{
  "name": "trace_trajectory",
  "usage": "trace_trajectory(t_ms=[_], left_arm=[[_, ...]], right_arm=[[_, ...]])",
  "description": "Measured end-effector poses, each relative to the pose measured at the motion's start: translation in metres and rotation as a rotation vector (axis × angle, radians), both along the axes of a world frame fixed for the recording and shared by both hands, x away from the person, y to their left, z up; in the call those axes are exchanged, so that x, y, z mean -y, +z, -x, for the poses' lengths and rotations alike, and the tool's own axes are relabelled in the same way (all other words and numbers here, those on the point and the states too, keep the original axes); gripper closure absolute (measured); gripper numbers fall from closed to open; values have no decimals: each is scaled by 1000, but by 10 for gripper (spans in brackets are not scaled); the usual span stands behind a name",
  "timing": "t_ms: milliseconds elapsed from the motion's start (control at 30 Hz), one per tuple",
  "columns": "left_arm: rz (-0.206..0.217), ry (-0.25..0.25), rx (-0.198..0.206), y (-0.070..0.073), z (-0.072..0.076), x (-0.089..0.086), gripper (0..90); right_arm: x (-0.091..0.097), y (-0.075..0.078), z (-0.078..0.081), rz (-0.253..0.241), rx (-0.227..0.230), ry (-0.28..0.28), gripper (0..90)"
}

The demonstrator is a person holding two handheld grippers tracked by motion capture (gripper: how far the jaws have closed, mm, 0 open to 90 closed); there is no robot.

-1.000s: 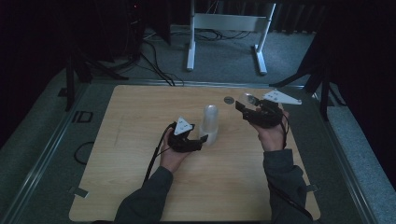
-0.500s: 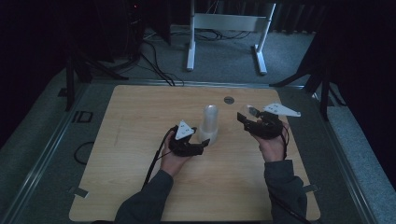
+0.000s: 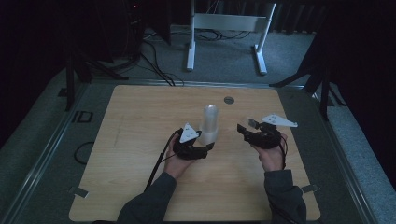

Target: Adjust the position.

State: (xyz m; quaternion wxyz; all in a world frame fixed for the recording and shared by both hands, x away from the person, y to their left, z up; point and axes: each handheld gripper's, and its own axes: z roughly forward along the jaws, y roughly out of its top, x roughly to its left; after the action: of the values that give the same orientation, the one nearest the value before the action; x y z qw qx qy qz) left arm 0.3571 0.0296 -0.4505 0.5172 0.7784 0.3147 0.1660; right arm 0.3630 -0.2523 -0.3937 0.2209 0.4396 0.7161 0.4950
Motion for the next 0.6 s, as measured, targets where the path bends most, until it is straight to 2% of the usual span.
trace_trajectory(t_ms=[400, 600], left_arm=[[-5, -9, -9, -1, 1, 8, 266], [-25, -44, -6, -1, 3, 16, 267]], right_arm=[[-6, -15, 4, -14, -36, 14, 412], [-11, -26, 7, -37, -61, 28, 412]])
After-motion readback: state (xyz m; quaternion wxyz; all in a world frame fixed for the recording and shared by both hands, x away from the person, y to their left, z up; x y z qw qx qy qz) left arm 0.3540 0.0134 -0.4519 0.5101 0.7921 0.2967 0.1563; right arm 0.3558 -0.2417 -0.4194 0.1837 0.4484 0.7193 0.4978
